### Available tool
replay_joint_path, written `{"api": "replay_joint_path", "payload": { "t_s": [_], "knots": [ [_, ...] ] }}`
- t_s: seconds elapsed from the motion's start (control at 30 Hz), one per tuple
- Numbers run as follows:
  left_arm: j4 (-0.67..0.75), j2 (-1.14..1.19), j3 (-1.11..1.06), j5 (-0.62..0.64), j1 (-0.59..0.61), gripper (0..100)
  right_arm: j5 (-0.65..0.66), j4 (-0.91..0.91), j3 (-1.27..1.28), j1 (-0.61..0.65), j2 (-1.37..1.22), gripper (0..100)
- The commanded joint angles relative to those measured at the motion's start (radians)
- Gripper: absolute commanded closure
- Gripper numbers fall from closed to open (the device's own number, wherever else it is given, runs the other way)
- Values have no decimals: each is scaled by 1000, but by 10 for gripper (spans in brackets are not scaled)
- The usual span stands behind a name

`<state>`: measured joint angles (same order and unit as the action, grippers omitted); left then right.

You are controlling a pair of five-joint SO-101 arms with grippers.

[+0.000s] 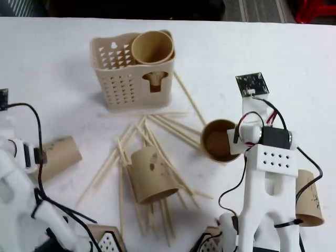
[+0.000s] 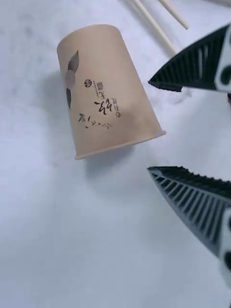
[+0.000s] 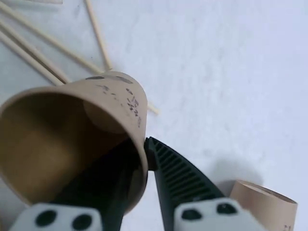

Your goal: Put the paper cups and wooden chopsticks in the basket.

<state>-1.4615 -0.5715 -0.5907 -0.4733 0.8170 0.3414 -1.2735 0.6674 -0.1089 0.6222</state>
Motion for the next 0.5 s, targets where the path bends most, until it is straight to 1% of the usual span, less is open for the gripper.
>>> {"api": "replay_joint_path", "payload": {
  "t_s": [0.0,0.2,0.37,0.47],
  "knots": [
    [163,97,-64,-9,7,740,-3,12,-6,5,-5,979],
    [298,168,-133,-3,4,740,-3,12,-6,7,-7,979],
    [304,160,-157,2,-48,744,-3,12,-6,7,-7,979],
    [299,150,-166,81,-99,744,-3,12,-6,7,-7,979]
  ]
}}
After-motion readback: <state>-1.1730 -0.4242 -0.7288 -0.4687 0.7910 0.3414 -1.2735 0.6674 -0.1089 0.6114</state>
